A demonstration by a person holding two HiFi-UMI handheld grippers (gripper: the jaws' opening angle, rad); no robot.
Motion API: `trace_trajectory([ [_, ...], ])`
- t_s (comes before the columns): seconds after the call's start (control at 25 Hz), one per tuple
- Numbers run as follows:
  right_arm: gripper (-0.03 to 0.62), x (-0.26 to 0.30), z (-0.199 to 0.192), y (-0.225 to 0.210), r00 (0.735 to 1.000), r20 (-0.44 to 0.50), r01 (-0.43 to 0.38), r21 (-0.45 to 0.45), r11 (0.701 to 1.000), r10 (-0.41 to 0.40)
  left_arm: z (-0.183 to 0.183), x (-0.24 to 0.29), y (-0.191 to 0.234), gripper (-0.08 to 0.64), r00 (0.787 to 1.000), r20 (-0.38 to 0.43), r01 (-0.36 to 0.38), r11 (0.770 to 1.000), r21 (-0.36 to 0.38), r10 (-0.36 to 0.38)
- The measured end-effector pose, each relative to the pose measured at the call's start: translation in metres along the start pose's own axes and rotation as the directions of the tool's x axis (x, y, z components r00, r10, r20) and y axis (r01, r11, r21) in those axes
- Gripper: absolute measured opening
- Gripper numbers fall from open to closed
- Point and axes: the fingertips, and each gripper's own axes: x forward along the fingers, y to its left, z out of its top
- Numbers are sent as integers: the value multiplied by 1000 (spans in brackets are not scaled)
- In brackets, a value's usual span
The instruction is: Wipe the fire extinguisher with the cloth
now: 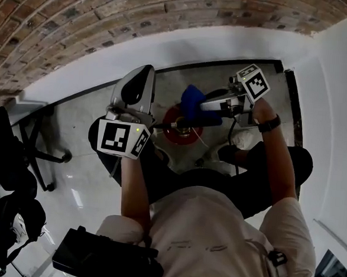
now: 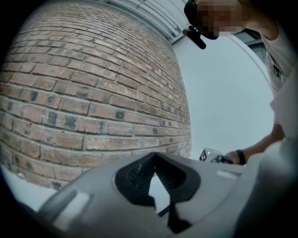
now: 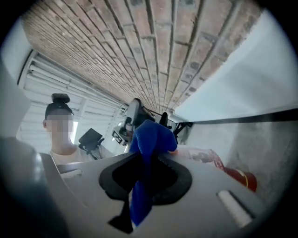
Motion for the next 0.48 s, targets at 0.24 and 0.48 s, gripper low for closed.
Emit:
trace_trajectory([
  [0.24,58,2,-7,-50,996,66,-71,127,989,63,-13,-4,2,0,999,-33,-16,1000,2,17],
  [0.48,57,-17,-63,-179,963,-103,268,251,930,-249,-29,1,4,0,999,-39,-9,1000,4,9],
])
